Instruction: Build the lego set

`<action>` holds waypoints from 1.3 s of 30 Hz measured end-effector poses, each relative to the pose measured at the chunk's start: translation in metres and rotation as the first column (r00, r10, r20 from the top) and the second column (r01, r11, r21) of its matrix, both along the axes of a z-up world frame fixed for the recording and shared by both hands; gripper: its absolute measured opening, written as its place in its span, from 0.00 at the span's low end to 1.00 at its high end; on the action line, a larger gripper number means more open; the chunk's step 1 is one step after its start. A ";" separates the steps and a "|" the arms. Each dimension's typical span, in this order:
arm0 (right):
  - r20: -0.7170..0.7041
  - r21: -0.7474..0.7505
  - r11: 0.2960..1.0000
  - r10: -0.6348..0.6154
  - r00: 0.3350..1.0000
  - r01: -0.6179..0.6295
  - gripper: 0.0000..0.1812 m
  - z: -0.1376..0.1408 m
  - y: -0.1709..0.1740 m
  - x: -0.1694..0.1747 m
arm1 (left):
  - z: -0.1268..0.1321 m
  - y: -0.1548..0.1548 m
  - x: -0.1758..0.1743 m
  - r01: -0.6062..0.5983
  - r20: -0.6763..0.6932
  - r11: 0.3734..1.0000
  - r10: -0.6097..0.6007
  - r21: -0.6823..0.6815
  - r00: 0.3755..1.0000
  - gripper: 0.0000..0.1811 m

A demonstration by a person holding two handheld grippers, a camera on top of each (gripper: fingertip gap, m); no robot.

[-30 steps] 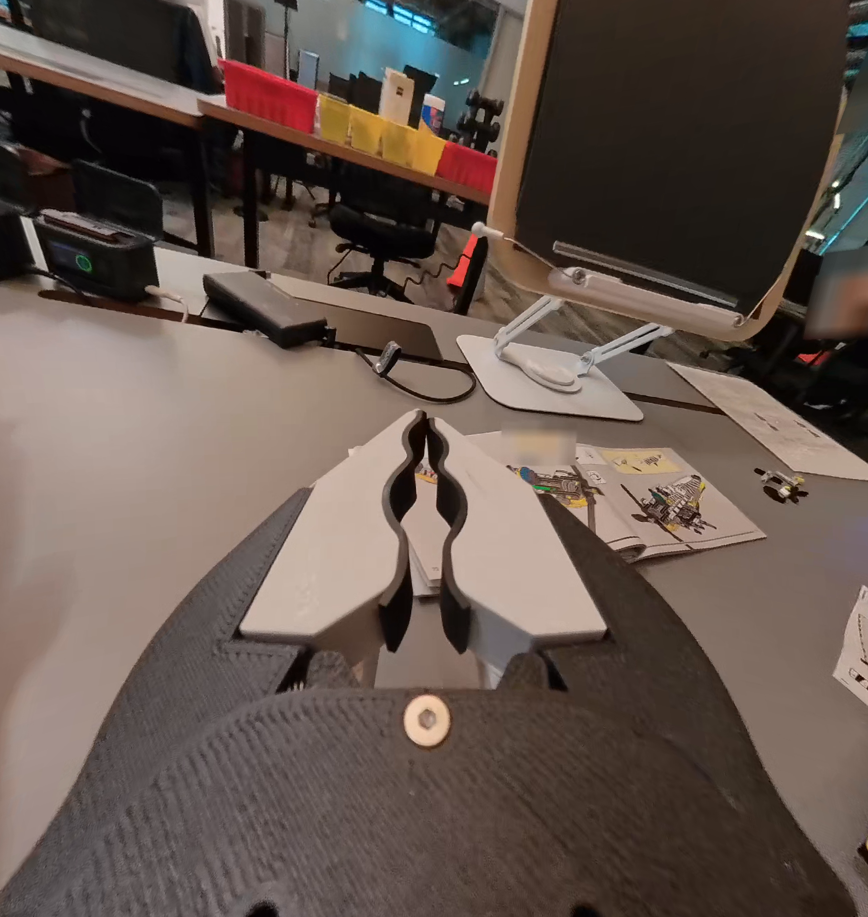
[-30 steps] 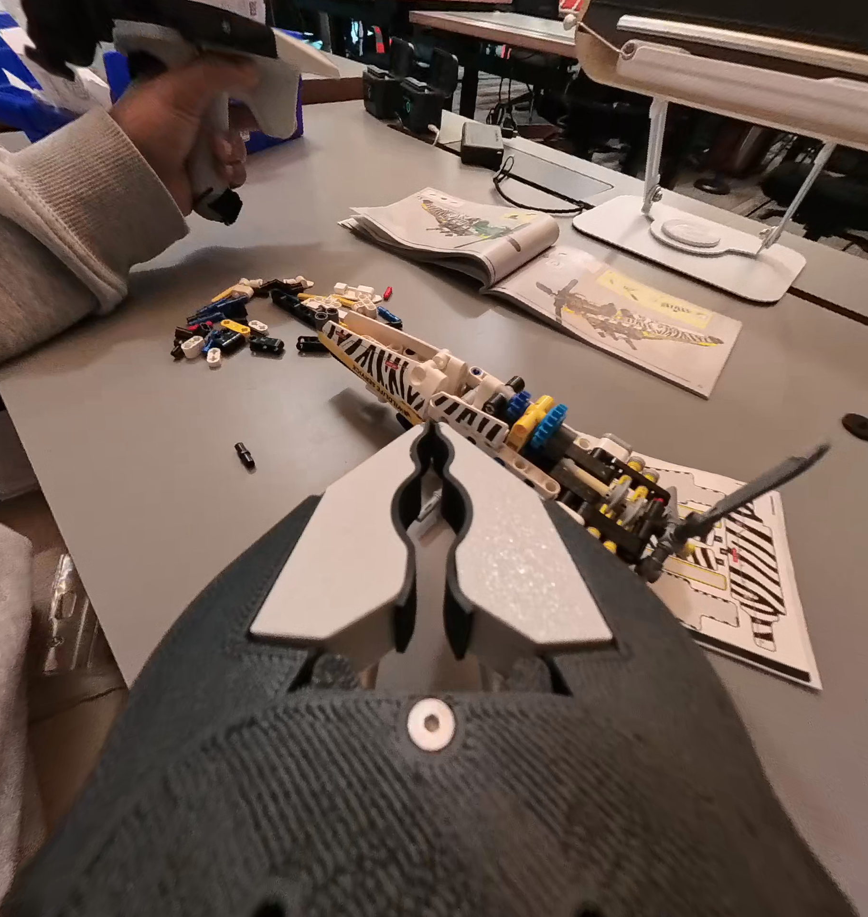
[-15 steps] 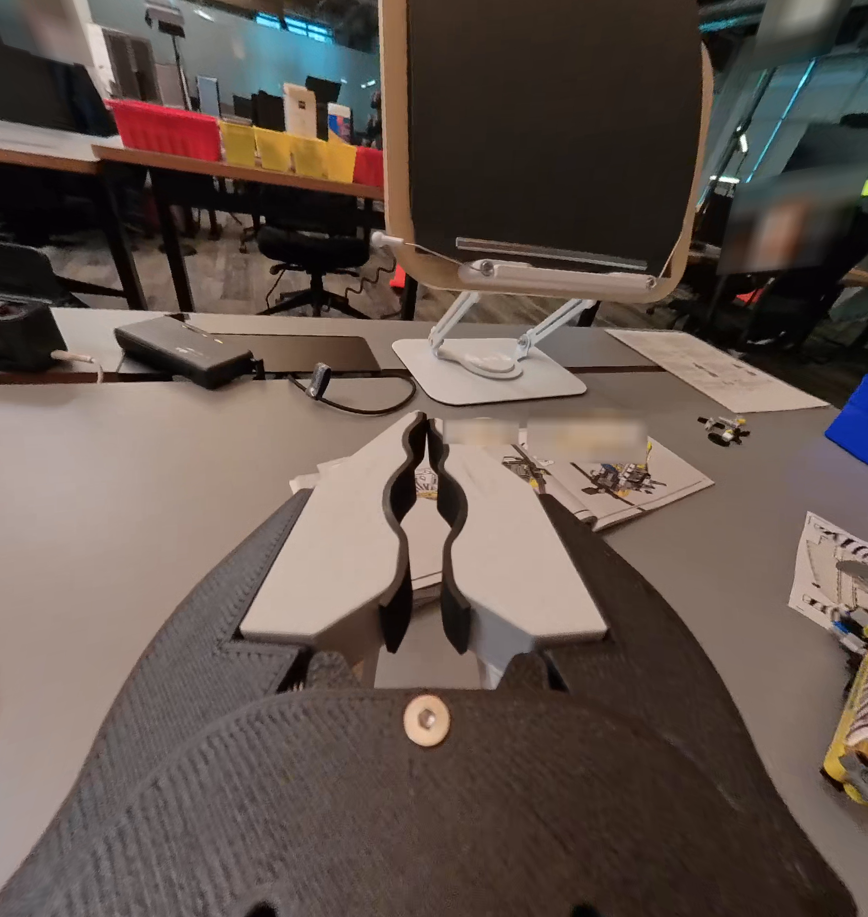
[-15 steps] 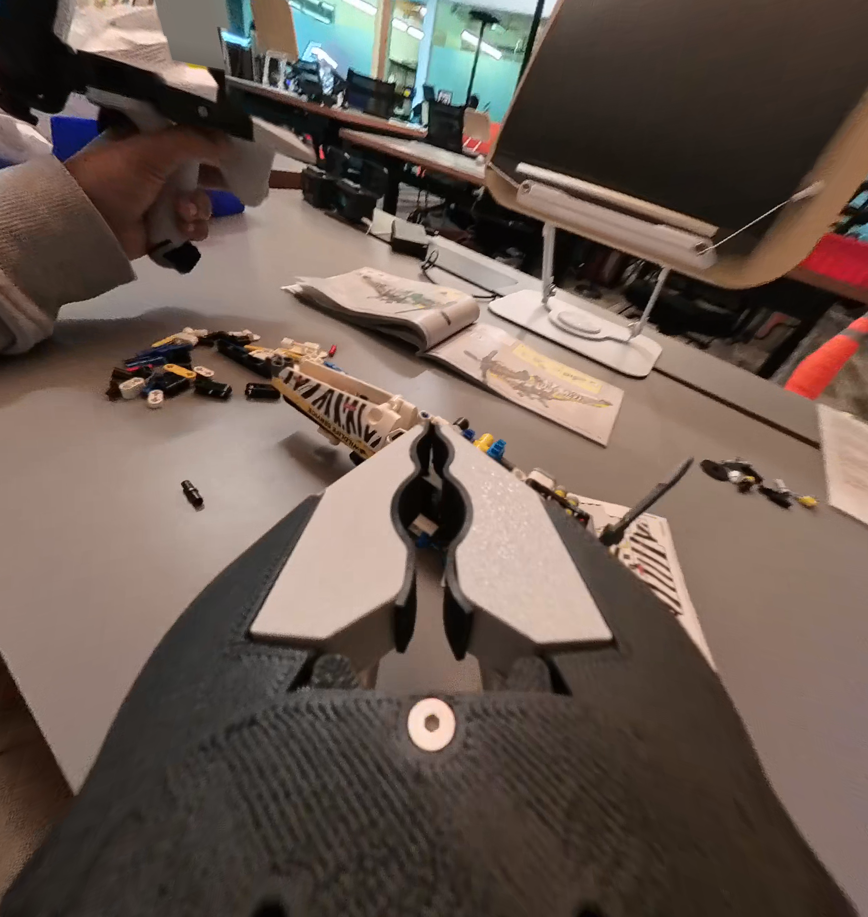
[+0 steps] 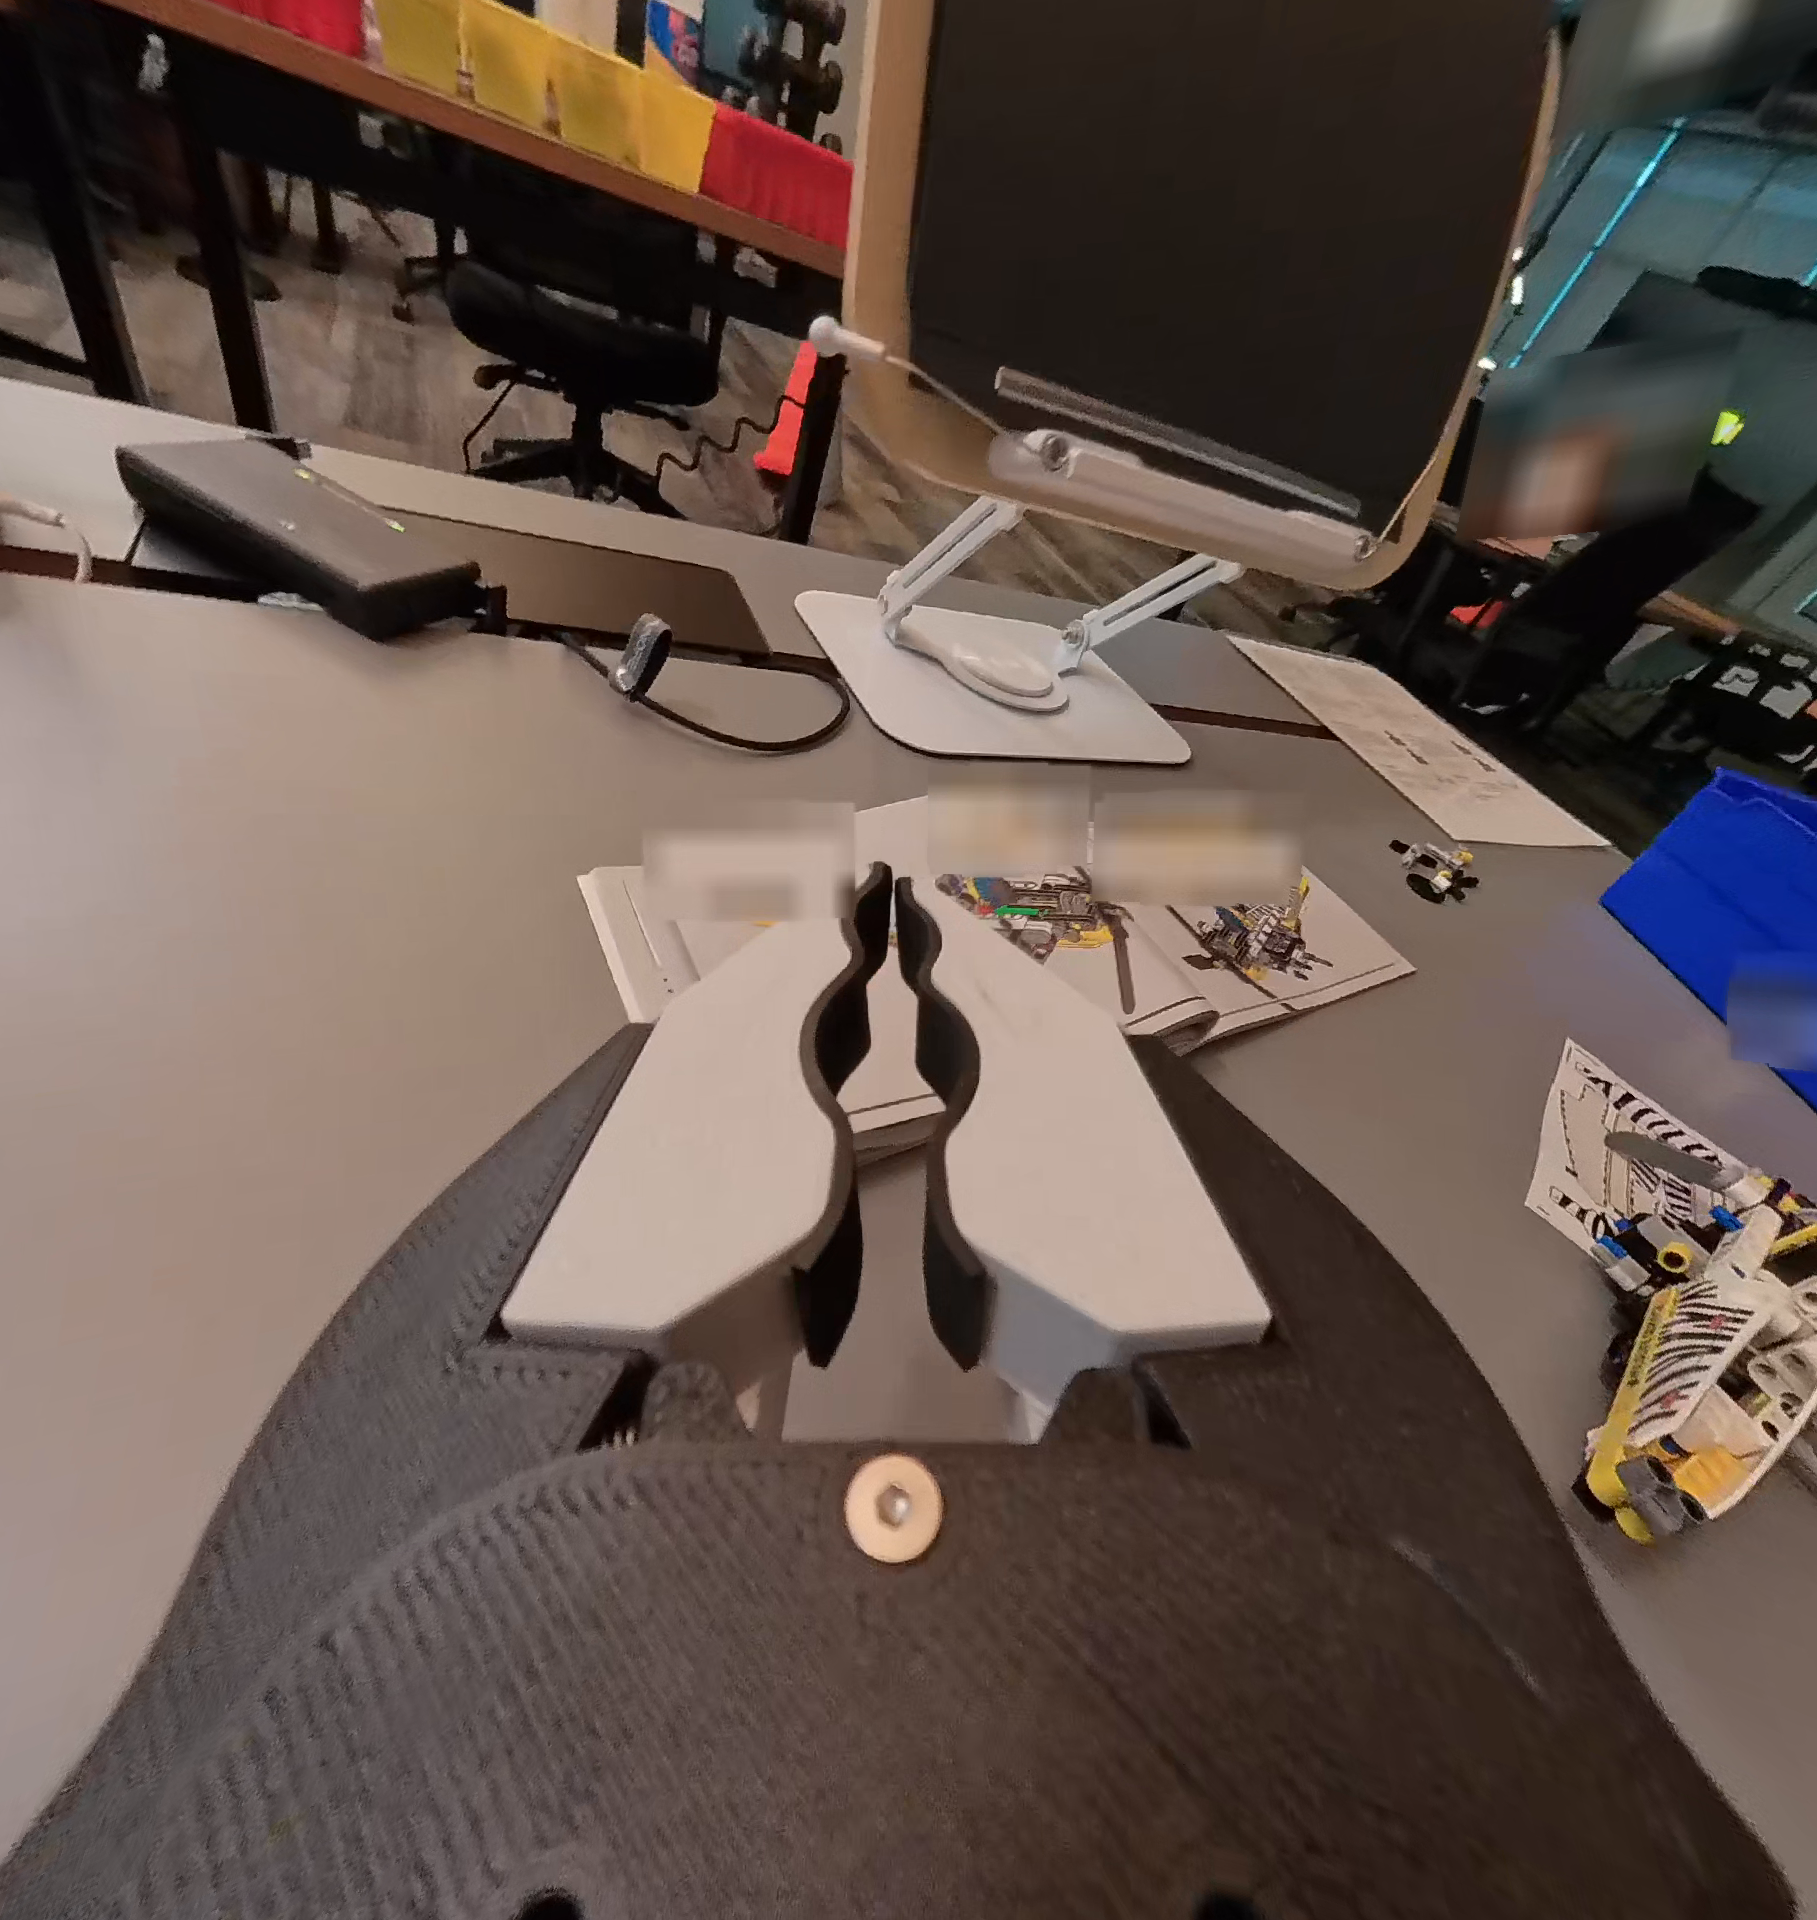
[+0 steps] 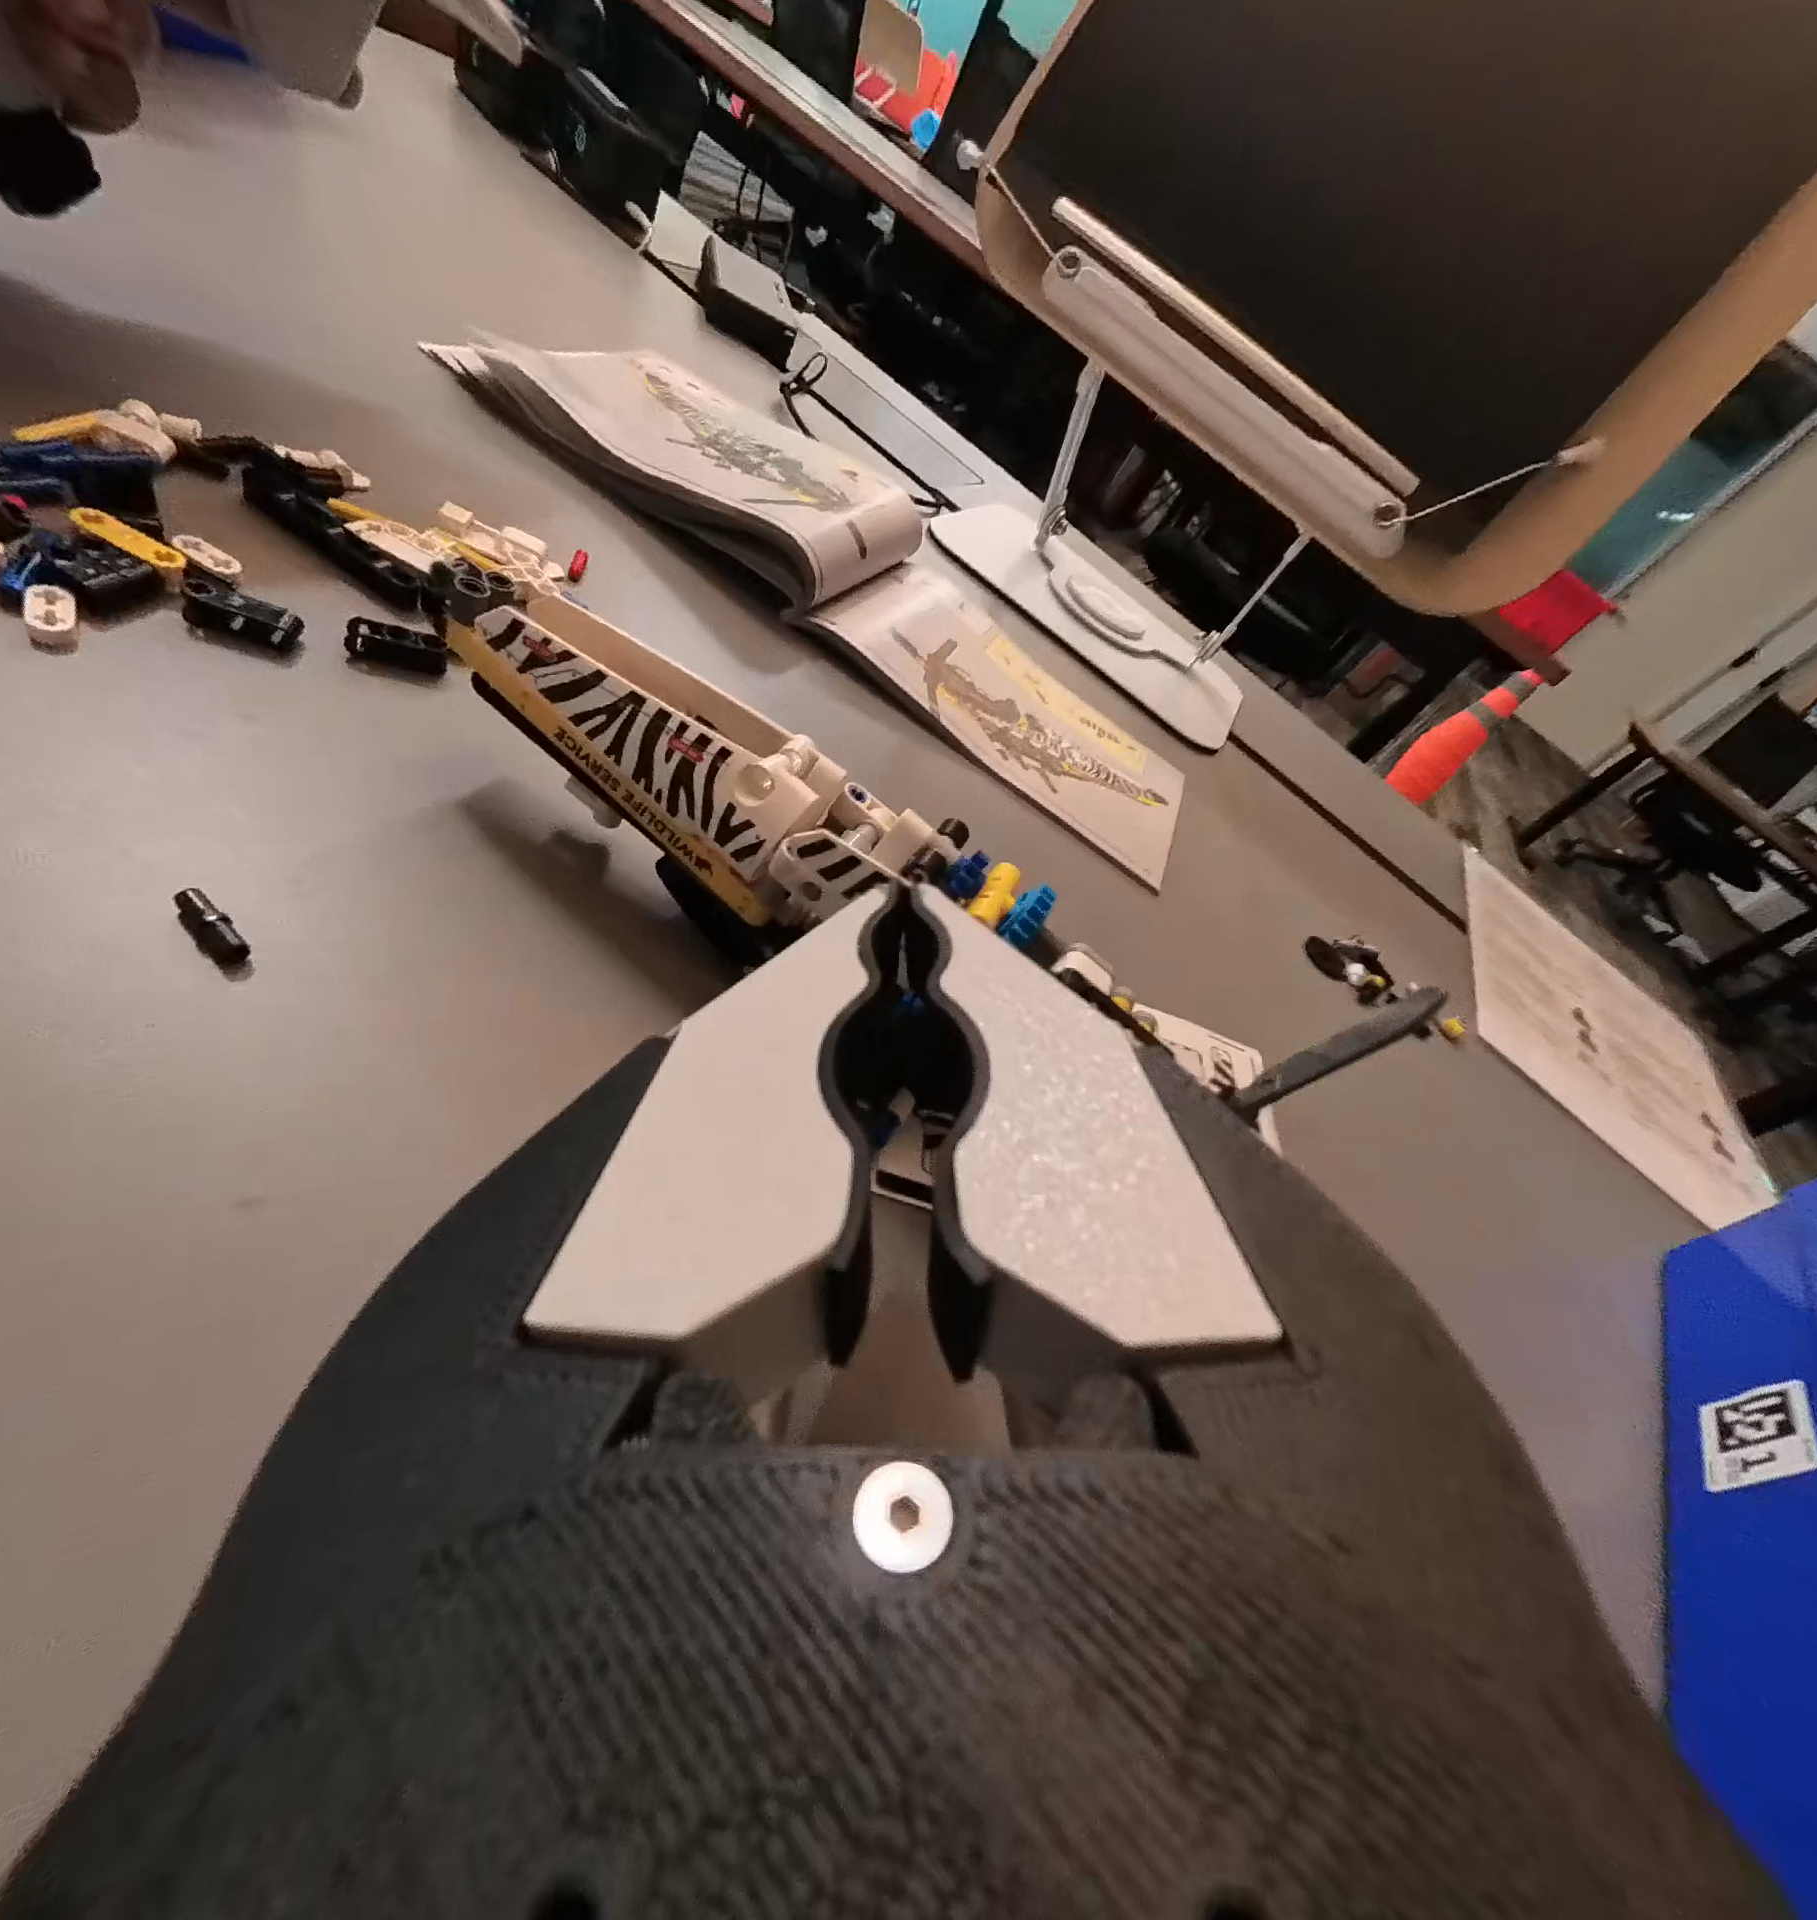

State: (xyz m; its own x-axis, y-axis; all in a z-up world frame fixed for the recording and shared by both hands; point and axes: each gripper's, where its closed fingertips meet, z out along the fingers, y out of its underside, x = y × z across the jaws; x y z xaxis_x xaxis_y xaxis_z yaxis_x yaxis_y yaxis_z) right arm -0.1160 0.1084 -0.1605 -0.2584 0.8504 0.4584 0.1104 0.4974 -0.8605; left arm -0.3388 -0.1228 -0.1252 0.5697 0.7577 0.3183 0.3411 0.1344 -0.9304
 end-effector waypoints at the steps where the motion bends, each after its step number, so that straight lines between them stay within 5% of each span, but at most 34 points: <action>1: 0.011 -0.014 1.000 0.002 1.000 -0.002 0.00 0.000 0.001 -0.001 | -0.004 -0.001 -0.001 -0.006 0.017 1.000 0.006 -0.008 1.000 0.00; 5: -0.004 -0.038 0.999 0.009 1.000 -0.009 0.00 0.003 0.001 0.001 | -0.035 -0.008 -0.010 -0.078 0.136 0.986 0.098 -0.144 0.986 0.00; 9: -0.049 -0.042 0.999 0.010 0.999 -0.012 0.00 0.009 0.003 0.003 | -0.033 -0.003 -0.009 -0.083 0.120 0.986 0.100 -0.141 0.988 0.00; 30: -0.252 -0.241 0.970 -0.083 0.964 0.020 0.00 0.046 0.034 0.014 | -0.032 0.017 0.001 0.025 0.205 0.998 -0.036 0.057 0.978 0.00; 33: -0.371 -0.201 0.972 -0.191 0.909 0.122 0.03 0.058 0.052 0.016 | -0.046 0.005 -0.007 -0.076 0.243 0.996 0.083 -0.040 0.967 0.00; 39: -0.506 -0.032 0.979 -0.190 0.841 0.202 0.00 0.064 0.048 0.021 | -0.042 0.009 -0.006 -0.057 0.227 0.998 0.059 -0.013 0.972 0.00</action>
